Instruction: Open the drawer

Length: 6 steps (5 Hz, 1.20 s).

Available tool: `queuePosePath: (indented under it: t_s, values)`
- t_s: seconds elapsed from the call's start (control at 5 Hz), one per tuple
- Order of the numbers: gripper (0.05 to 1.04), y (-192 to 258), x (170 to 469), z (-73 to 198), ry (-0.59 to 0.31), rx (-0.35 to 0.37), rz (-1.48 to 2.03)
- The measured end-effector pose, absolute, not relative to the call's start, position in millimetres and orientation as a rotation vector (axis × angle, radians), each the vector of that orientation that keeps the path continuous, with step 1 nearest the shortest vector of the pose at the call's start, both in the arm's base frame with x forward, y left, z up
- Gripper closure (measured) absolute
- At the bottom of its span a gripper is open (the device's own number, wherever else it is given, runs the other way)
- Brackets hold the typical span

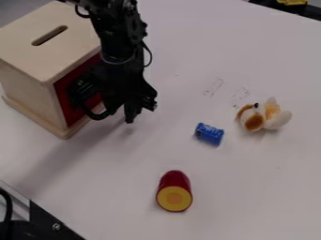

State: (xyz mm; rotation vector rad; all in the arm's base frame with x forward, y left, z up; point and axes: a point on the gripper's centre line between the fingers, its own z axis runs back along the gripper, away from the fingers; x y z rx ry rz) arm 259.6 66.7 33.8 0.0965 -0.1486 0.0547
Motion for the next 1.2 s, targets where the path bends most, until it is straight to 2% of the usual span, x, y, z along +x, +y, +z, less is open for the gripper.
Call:
queuePosePath:
  t_s: [0.2,0.4,1.2]
  values:
    - [0.904,63.9,260.4,34.1,-0.153,0.084,0.046]
    - [0.938,62.2,260.4,33.8,-0.151,0.086,0.032]
    - [0.947,30.8,263.3,33.1,-0.144,0.059,-0.034]
